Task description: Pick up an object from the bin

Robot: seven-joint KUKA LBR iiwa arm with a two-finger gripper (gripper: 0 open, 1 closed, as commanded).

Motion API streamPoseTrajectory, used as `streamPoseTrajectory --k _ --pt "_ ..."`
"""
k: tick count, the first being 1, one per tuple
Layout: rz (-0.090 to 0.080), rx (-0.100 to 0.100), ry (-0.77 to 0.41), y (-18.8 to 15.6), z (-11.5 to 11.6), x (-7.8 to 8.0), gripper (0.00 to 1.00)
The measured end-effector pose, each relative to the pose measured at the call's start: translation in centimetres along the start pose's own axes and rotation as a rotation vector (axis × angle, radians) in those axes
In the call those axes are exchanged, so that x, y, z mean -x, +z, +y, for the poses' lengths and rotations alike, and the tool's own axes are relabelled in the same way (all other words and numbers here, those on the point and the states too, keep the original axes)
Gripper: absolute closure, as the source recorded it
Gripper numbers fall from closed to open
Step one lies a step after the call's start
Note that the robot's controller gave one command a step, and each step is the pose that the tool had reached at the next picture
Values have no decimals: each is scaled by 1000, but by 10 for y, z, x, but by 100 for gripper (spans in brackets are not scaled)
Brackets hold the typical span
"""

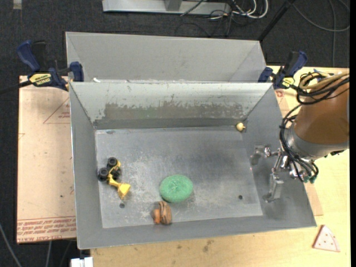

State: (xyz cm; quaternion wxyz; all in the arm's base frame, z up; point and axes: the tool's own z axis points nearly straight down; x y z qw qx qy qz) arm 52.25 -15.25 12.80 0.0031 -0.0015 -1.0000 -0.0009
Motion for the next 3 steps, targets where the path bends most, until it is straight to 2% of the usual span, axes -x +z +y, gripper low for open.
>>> streamPoseTrajectory --k 1,2,3 --pt "-7 -2 -4 -4 1 2 0" --pt "-8 -1 -10 23 63 -26 0" --pt "-7 1 -78 46 87 -17 0"
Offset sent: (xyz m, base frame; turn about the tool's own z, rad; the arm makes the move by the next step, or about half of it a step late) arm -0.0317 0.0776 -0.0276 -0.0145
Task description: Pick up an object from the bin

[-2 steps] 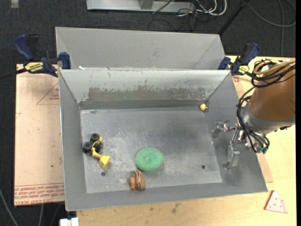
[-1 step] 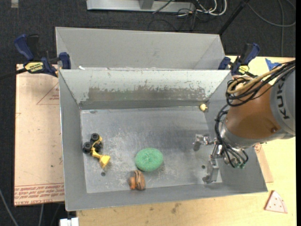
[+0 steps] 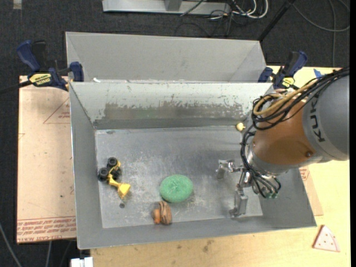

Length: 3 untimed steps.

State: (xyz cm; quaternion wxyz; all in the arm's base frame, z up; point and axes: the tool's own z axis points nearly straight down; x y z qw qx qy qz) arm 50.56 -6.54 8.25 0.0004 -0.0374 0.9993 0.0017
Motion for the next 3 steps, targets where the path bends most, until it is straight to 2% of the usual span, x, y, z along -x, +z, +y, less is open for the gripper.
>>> streamPoseTrajectory --k 1,2,3 --pt "0 -3 -41 10 27 9 0" --pt "-1 -2 -88 12 81 60 0" --pt "-3 -1 -209 10 93 83 0"
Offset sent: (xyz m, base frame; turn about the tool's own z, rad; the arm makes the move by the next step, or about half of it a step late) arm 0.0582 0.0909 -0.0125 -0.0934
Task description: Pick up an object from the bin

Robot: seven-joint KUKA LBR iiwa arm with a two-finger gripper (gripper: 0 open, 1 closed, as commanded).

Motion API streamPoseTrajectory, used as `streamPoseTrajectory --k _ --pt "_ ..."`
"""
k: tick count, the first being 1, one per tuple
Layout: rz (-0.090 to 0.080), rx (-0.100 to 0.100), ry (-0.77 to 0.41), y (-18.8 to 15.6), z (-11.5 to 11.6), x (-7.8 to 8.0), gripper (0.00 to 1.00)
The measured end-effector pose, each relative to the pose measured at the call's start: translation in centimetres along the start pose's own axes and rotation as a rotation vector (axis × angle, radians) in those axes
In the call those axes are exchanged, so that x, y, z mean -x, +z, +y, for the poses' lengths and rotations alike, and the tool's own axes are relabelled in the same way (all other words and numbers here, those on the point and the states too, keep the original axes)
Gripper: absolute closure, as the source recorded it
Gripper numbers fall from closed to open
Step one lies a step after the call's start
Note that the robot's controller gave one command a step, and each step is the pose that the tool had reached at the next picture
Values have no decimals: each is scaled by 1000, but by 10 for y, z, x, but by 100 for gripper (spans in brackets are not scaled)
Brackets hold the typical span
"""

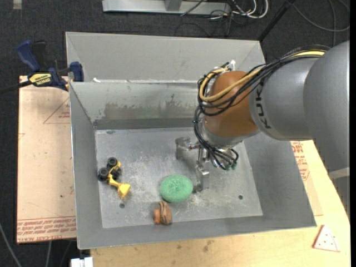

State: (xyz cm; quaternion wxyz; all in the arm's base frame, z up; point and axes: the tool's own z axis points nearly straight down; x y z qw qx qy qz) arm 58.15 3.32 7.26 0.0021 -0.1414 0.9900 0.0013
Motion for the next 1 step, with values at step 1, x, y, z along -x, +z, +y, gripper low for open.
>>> streamPoseTrajectory --k 1 --pt "0 -3 -68 1 25 -29 0"
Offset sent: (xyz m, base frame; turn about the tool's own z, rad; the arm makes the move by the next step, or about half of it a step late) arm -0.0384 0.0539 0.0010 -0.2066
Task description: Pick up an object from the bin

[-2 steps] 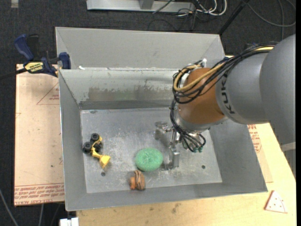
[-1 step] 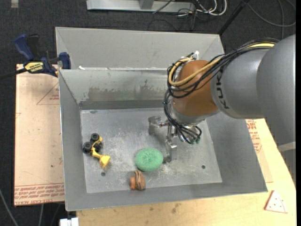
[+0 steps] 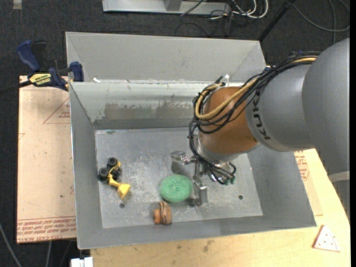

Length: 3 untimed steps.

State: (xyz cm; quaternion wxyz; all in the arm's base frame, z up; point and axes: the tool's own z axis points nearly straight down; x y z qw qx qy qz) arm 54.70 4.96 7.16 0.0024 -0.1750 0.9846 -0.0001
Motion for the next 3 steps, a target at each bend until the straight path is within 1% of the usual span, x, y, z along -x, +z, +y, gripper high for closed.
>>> streamPoseTrajectory --k 1,2,3 --pt "4 3 -139 -2 37 10 100" --pt "4 2 -139 -2 37 10 100" --pt "3 2 -134 -203 26 30 100"
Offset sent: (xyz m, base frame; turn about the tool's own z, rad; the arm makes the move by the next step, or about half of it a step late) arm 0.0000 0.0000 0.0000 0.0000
